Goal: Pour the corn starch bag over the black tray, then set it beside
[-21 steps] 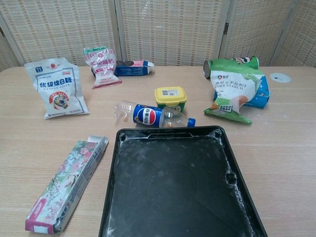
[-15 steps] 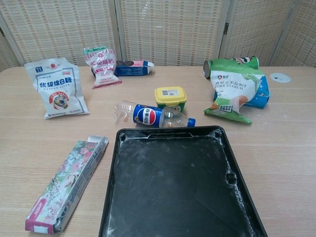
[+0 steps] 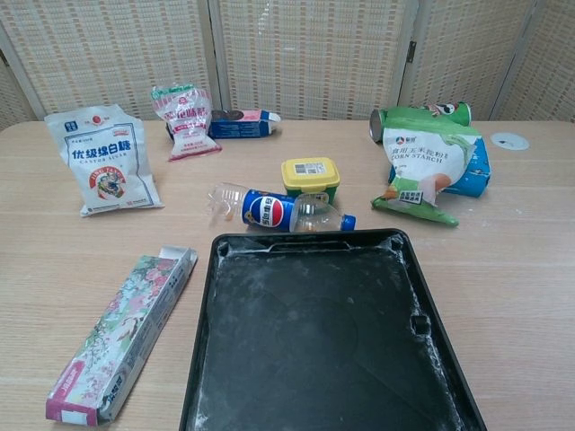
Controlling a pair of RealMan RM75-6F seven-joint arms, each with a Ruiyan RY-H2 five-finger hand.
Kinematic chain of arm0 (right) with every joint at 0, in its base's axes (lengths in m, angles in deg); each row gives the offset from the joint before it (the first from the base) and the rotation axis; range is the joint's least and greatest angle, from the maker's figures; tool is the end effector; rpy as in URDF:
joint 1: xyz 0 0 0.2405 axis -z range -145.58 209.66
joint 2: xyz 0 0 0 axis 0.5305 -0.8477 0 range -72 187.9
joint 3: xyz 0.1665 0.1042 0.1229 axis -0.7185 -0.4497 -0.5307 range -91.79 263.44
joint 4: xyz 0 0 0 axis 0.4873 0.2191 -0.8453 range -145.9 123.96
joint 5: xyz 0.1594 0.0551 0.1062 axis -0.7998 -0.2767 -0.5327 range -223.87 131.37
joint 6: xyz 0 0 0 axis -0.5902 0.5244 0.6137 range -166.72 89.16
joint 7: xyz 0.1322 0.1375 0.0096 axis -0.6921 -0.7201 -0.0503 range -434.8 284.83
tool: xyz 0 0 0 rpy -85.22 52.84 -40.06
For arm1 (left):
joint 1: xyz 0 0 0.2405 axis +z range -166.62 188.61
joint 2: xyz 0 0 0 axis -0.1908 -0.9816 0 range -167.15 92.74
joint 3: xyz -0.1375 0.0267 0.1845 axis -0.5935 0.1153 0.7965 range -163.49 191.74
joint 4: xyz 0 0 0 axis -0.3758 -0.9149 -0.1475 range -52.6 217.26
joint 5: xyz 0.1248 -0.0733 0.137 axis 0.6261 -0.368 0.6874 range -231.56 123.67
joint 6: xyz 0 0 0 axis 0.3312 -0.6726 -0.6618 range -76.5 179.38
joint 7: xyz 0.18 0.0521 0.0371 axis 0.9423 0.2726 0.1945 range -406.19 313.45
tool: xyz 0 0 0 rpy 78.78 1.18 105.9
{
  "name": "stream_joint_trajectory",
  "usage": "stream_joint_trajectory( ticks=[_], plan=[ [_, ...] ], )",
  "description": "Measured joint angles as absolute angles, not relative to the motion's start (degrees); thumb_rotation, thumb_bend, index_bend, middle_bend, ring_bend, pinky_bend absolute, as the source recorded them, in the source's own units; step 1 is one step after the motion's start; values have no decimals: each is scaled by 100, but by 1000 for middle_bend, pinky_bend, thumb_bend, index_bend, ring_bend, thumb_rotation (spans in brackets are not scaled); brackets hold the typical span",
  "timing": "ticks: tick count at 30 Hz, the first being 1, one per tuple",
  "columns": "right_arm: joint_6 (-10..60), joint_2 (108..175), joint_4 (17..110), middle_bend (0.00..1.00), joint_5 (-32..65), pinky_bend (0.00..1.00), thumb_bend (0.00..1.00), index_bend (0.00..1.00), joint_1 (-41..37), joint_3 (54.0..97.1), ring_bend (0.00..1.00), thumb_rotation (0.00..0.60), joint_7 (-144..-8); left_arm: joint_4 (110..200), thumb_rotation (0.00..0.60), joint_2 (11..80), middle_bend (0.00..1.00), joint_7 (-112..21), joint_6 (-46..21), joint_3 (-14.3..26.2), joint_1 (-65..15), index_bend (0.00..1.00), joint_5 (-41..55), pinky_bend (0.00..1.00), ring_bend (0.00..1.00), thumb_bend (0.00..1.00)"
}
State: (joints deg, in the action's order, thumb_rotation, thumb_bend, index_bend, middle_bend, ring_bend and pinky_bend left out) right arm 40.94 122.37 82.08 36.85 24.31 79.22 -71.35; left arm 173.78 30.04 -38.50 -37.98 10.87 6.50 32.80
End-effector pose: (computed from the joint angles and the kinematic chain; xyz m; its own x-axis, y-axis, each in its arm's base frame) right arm -0.2779 -0.2519 0.1544 0.4265 -0.0127 0.9044 -0.9045 -0.0128 0.4264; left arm -0.2758 0.2242 0.1569 0.4820 -0.0766 0.8728 0.8751 -0.0077 -0.4839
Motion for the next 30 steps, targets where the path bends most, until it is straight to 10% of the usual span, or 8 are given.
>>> stream_joint_trajectory(
  ticks=[30],
  plan=[
    [215, 13805, 5502, 164, 1200, 296, 178, 93, -843, 6856, 249, 600, -6415, 17513, 600, 2835, 252, -3876, -3931, 1167, 849, 312, 3309, 82, 223, 436]
  ],
)
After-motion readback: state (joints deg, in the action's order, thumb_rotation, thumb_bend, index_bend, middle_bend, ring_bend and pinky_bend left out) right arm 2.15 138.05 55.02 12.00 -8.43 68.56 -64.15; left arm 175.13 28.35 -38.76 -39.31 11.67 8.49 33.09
